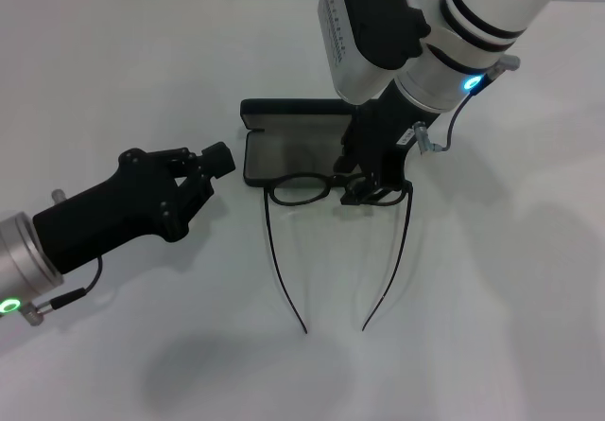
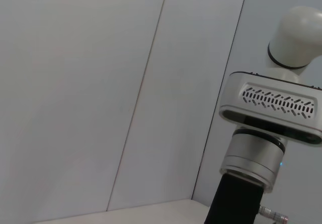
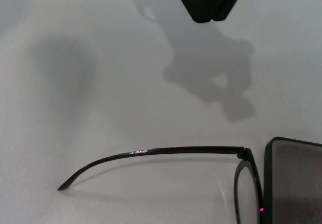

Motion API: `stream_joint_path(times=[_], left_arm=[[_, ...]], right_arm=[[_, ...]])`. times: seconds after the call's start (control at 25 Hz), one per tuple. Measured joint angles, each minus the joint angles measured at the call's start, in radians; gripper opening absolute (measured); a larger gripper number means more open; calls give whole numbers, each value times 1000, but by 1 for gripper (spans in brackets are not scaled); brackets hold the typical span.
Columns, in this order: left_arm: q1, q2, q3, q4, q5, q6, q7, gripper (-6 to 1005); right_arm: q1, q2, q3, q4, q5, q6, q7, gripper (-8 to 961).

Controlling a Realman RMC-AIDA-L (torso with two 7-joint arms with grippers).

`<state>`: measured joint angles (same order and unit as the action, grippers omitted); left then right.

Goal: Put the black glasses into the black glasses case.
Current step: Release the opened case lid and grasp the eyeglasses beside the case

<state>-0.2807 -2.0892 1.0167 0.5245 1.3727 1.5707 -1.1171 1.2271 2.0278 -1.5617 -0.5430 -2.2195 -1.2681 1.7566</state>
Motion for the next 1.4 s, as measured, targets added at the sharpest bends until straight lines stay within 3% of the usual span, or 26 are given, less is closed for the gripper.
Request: stream_joint_path(times=[0.76,1.4], left_arm=[[-7,0,0,-19,4,1,2,34],[-8,-2,2,-25,2,2,2,35]], right_arm=[[-1,0,-50,27,50,29,-31,357],[-6,0,-69,29,67,48,-40,252]])
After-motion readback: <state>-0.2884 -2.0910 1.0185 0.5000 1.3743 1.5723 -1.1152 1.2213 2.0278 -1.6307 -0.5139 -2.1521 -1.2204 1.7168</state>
